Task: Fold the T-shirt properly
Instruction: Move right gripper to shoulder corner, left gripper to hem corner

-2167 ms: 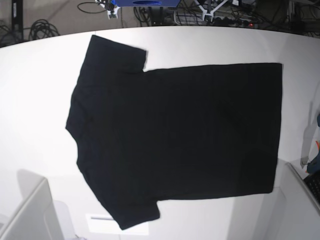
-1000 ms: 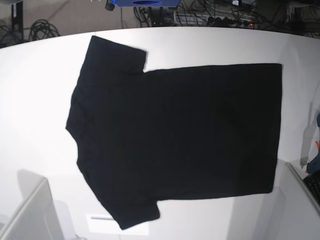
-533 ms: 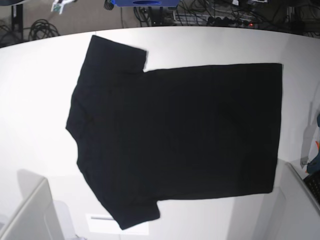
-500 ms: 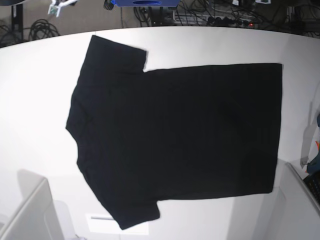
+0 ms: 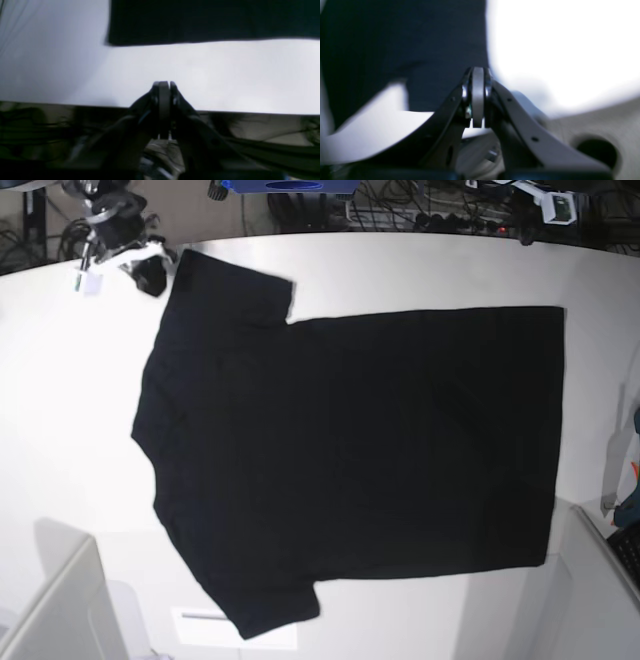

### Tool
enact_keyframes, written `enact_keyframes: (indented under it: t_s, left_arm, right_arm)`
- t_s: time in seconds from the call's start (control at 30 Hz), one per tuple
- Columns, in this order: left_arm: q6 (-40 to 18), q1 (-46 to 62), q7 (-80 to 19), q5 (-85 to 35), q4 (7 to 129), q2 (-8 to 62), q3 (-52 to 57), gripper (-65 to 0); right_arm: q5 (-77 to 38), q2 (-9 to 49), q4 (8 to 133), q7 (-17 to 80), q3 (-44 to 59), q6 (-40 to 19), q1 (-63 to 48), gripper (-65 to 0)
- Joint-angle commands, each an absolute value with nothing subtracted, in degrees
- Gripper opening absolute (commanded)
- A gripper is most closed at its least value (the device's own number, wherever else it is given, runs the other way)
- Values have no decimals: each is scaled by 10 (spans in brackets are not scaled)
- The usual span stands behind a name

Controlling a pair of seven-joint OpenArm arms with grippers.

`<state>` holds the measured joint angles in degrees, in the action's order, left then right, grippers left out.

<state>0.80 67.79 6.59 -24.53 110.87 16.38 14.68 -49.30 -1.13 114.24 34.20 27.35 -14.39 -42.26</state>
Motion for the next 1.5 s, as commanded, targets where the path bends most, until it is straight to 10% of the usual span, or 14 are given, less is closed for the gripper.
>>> enact_keyframes:
  t_s: [0.0, 0.13, 0.33, 0.63, 1.07, 1.2, 1.33, 1.47]
  left_arm:
    - [11, 689, 81, -248, 1116, 172, 153, -650]
    - [11, 674, 45, -249, 1118, 167, 170, -650]
    - [9, 637, -2, -339, 1109, 148, 219, -342]
    - [-180, 563, -170, -521, 1055, 131, 373, -334]
    - [-297, 461, -348, -521, 983, 98, 532, -334]
    - [-301, 451, -349, -521, 977, 97, 527, -334]
    - [-299, 430, -349, -521, 965, 95, 528, -334]
    - [-298, 397, -349, -521, 929, 95, 526, -334]
  right_arm:
    - [-513, -6, 1150, 351, 288, -154, -407, -605]
    - [-546, -8, 1135, 447, 329, -157, -343, -326]
    - [-547, -7, 1042, 511, 368, -159, -269, -311]
    - [-545, -6, 958, 519, 366, -160, -249, -309]
    - [-545, 6, 920, 517, 320, -185, -250, -317]
    - [-545, 6, 910, 516, 320, -185, -249, -375]
    - [-545, 6, 907, 519, 319, -186, -242, -650]
    - [-545, 6, 906, 521, 319, -186, -238, -650]
